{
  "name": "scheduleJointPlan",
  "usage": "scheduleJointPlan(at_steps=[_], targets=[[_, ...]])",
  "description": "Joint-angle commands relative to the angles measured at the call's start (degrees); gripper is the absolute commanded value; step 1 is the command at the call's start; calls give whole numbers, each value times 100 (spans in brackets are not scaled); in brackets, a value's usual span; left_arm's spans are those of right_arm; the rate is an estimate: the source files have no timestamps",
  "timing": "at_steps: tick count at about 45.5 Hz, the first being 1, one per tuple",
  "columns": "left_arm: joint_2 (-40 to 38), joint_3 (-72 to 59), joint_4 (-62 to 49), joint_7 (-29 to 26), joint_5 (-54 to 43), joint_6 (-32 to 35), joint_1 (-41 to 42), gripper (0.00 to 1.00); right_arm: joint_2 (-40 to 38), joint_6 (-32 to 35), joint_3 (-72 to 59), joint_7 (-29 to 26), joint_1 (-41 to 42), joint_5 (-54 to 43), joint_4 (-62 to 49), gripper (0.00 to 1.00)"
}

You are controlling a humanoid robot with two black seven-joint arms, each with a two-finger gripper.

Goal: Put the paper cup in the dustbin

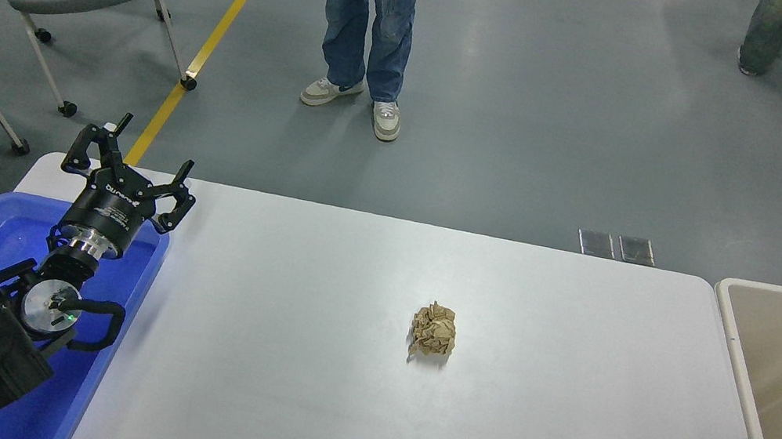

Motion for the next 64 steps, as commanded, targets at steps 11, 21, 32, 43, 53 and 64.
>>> scheduleJointPlan(at_steps=[11, 21, 32, 43, 53, 64], targets=[[0, 0, 0, 3, 0, 0, 0, 100, -1, -62, -101, 28, 142, -116, -81, 99], [0, 0, 0, 3, 0, 0, 0, 100, -1, 25, -189, 19, 221, -108, -37, 99], [0, 0, 0, 3, 9, 0, 0, 100, -352, 2053, 267, 80, 353, 269, -2, 99], [0, 0, 0, 3, 9, 0, 0, 100, -994, 2750, 2437, 695, 169, 622, 1657, 99], [0, 0, 0, 3, 9, 0, 0, 100, -1364, 2671, 4292, 748, -613, 166, 4242, 99], [0, 0, 0, 3, 9, 0, 0, 100, -231, 2258, 5172, 1021, -1009, -2172, 4964, 99]])
